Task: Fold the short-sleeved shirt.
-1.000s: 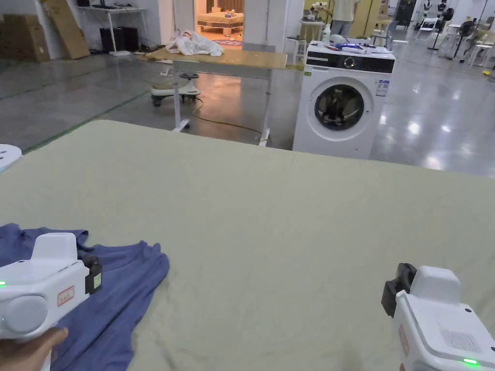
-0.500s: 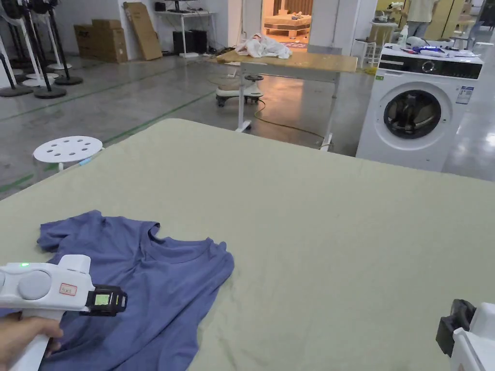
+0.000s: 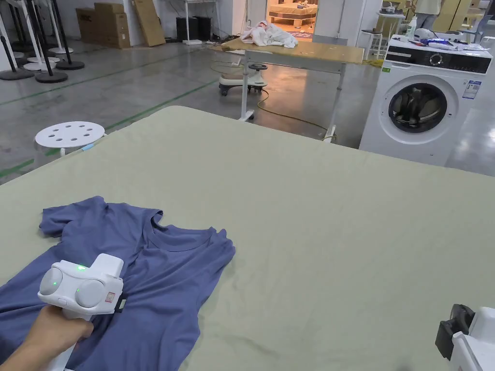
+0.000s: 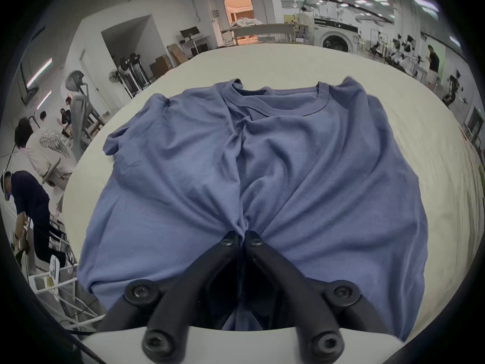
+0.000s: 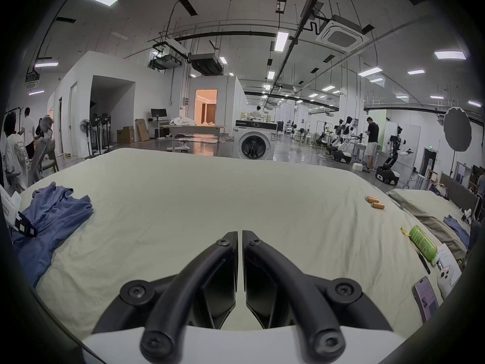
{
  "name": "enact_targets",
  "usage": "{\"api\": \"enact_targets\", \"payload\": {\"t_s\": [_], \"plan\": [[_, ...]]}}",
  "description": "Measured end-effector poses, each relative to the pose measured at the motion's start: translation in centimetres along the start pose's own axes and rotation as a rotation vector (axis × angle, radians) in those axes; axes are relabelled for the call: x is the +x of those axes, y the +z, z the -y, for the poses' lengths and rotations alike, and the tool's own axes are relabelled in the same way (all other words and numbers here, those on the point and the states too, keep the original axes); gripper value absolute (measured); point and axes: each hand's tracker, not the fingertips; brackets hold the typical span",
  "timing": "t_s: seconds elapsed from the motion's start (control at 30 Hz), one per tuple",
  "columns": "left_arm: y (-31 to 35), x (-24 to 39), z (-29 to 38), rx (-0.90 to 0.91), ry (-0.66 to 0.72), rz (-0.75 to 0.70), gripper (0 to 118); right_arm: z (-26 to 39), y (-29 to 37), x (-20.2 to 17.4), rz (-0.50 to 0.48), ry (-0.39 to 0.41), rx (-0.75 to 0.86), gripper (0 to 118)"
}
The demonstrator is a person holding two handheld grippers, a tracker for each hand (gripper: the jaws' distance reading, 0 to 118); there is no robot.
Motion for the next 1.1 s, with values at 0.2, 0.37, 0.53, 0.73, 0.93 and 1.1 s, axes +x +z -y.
{"api": "enact_targets", "payload": {"t_s": [0.2,0.37,0.53,0.73,0.93,1.1], "plan": [[1.8,-2.6,0.0,0.095,0.141,0.063,0,0.0,0.1,-0.2,-0.004,-0.002,-0.001,2],[5.0,-5.1,-1.1,0.248,0.237,0.137,0,-0.4,0.2,0.0,-0.003,-0.005,0.01,2],[8.1,-6.2,-3.2,0.35,0.234,0.127,0,-0.9,0.3,0.2,-0.002,-0.01,0.021,2],[13.3,-6.2,-7.5,0.527,0.218,0.139,0,-1.6,0.8,0.8,0.005,-0.02,0.038,2],[17.6,-3.9,-12.9,0.66,0.136,0.215,0,-2.2,1.5,2.1,0.02,-0.036,0.063,2],[21.6,1.5,-16.5,0.746,0.042,0.322,0,-2.6,2.7,3.8,0.042,-0.059,0.086,2]]}}
